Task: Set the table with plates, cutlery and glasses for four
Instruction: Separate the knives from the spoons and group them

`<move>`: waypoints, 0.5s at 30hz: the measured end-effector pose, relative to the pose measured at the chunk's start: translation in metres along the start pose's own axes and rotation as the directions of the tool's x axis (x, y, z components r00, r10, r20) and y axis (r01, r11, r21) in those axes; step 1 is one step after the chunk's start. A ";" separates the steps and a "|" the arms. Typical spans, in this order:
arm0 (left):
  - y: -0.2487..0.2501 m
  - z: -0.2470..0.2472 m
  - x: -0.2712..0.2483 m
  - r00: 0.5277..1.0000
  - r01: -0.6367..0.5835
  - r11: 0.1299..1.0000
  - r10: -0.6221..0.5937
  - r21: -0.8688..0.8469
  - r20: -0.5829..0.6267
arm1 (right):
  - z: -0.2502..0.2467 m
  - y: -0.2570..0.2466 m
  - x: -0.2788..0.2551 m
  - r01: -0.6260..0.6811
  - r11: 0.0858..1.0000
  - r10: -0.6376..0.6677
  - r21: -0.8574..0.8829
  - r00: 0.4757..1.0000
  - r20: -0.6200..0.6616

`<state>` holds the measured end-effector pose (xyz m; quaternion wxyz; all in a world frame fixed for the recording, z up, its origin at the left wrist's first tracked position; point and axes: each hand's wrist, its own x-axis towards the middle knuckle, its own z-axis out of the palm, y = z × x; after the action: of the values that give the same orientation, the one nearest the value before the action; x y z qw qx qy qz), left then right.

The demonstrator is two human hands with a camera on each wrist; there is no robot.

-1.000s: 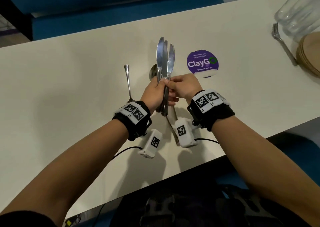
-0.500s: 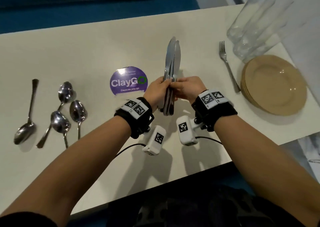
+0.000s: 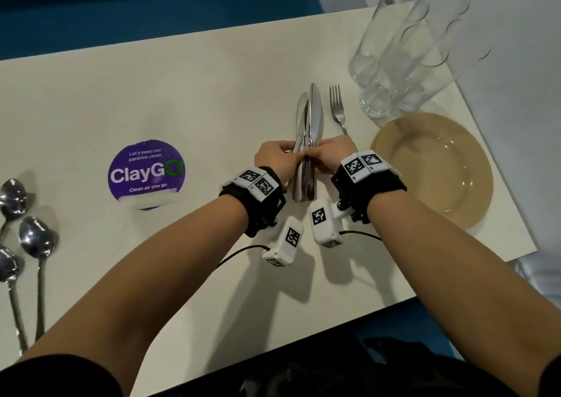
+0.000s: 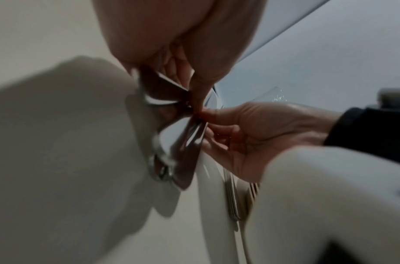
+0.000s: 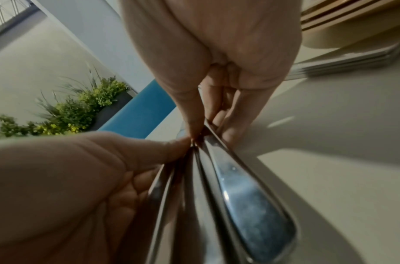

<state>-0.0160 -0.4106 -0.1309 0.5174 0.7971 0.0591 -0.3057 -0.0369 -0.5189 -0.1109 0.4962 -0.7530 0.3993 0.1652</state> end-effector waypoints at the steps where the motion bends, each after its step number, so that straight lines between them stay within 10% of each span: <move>1: 0.001 0.003 0.003 1.000 0.011 1.000 -0.010 0.020 -0.020 | -0.004 -0.001 0.002 -0.005 1.000 0.005 -0.017 1.000 0.000; 15: 0.014 0.012 0.017 0.999 0.031 0.956 -0.038 0.292 0.015 | -0.016 -0.003 0.014 0.134 0.915 -0.203 -0.382 0.968 -0.148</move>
<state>-0.0017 -0.4309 -0.1319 0.3892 0.8605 0.0219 -0.3281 -0.0281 -0.5386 -0.1107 0.3192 -0.8764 0.3388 0.1231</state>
